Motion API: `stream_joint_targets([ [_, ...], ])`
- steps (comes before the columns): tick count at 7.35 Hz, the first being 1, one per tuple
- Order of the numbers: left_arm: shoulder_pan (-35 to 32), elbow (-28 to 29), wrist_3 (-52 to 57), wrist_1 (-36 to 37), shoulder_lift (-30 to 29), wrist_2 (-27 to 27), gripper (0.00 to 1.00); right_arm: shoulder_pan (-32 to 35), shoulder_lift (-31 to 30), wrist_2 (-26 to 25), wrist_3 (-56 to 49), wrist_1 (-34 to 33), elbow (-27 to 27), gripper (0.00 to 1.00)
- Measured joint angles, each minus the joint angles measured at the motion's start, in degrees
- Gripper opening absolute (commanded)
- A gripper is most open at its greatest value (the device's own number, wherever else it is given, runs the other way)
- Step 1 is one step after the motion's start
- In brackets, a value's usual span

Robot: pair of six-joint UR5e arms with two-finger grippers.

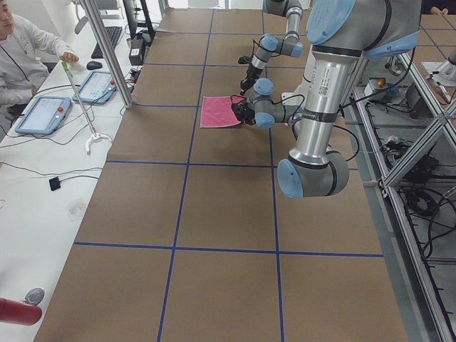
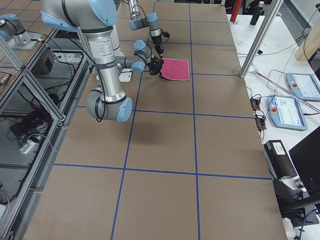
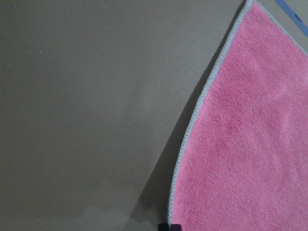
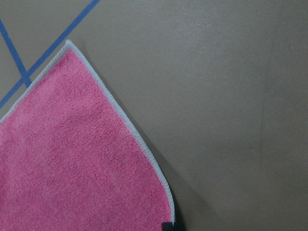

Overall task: Fold towel twice with both arms
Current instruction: 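Lift the nearer edge with both grippers and fold it over the farther edge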

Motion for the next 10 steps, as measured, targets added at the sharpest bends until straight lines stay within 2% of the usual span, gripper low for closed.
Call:
stream_joint_targets([
  [5,0.16,-7.44,0.06,-0.04,2.80,-0.39,0.00,-2.03,-7.42,0.04,0.11,-0.54,12.48,0.00],
  [7,0.42,-6.88,0.06,0.11,2.39,-1.13,0.00,-2.80,-7.49,-0.31,0.07,-0.59,11.89,0.00],
  [10,0.18,-5.16,0.06,0.23,1.11,-1.30,0.00,0.15,-4.41,-0.90,-0.16,-0.50,6.15,0.00],
])
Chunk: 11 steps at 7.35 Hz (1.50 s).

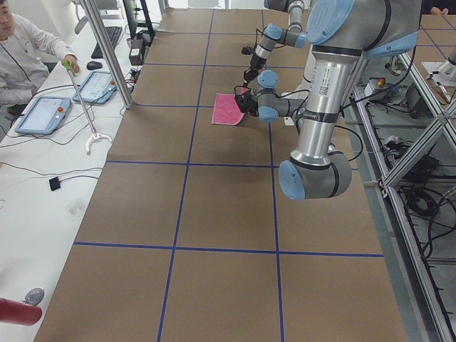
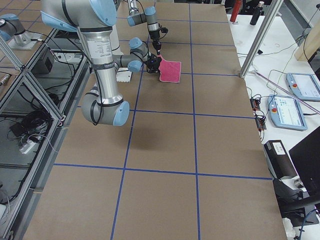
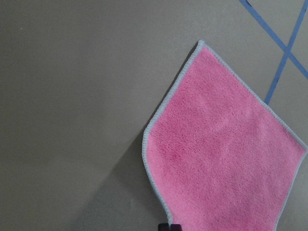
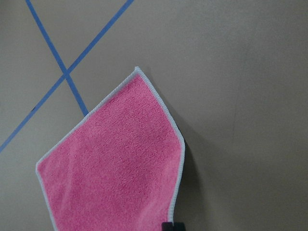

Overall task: Fold towel twice with both arms
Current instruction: 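Lift the nearer edge with both grippers and fold it over the farther edge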

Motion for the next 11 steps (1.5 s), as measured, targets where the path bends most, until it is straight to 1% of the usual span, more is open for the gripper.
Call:
stream_joint_targets([
  [2,-1.31,0.90,0.02,0.07,-0.54,0.18,0.00,2.98,1.70,0.07,0.00,-0.03,-2.24,0.00],
  [4,-3.52,3.73,0.23,0.18,-3.27,0.20,0.00,5.22,4.05,0.15,0.06,0.12,-5.38,0.00],
  [7,-6.72,6.73,3.96,0.28,-6.11,0.01,0.00,5.97,4.53,0.12,0.00,0.05,-6.21,0.00],
  [11,-8.59,11.19,4.59,0.19,-9.41,-0.04,0.00,6.64,4.64,0.20,-0.18,0.28,-7.65,0.00],
])
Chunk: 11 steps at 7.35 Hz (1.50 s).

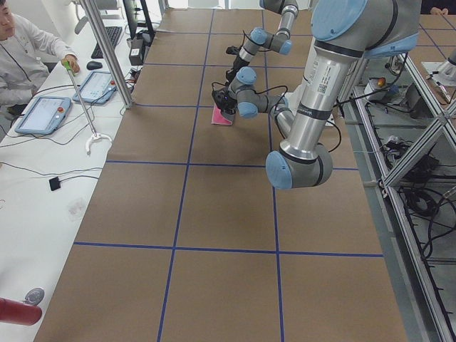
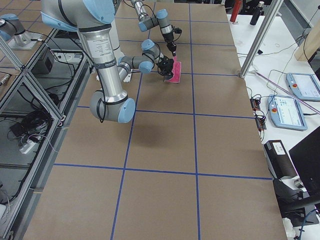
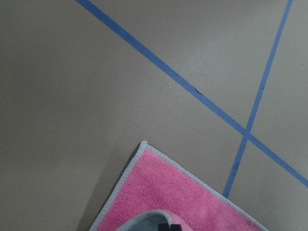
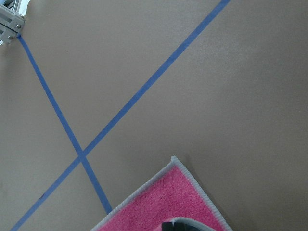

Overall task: Fold towel twice with both arms
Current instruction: 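Lift the nearer edge with both grippers and fold it over the farther edge, then raise the right gripper away while the left gripper grasps the towel's end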

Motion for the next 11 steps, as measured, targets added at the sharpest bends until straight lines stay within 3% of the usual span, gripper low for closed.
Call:
stream_joint_targets([
  [2,-0.44,1.53,0.36,-0.16,-0.44,0.00,0.00,0.09,0.01,0.00,-0.01,0.02,-0.53,0.00],
  [4,-0.65,2.32,1.19,-0.23,-0.49,0.02,0.90,0.34,0.40,0.06,-0.37,-0.02,-1.09,0.99],
  [5,-0.74,2.67,2.68,-0.20,-0.52,0.03,1.00,0.86,1.10,0.41,-2.22,-0.09,-1.76,1.00],
  [7,-1.18,2.95,6.96,-0.09,-0.69,-0.05,1.00,3.29,2.73,3.46,-6.20,-0.25,-3.05,1.00],
  [11,-2.50,2.77,9.27,-0.76,-0.42,-3.19,1.00,10.55,3.07,14.53,-17.13,-0.53,-3.28,1.00],
])
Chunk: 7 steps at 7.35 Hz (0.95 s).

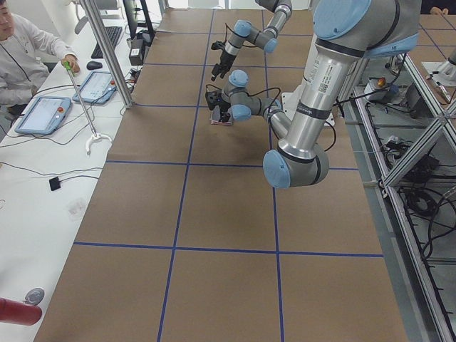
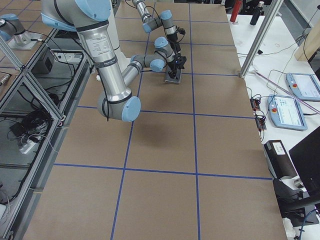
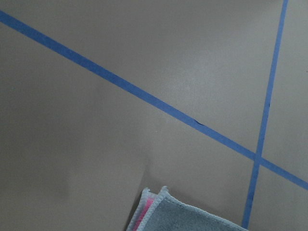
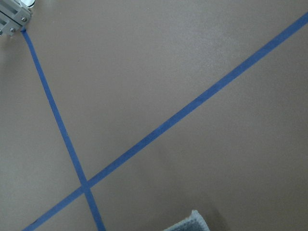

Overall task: Fold towel twice with both arms
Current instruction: 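Raise the right gripper away while the left gripper grasps the towel's end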

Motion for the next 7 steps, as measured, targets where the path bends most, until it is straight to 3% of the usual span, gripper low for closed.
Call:
stream_joint_targets([
  [2,0.15,-0.14,0.47,-1.90,0.53,-0.57,1.00,6.05,-1.22,8.67,-11.29,-1.07,0.15,1.00],
  [7,2.18,0.44,-4.06,-6.73,3.36,-0.31,0.99,24.82,-3.59,26.38,-52.23,-14.14,0.09,1.00],
])
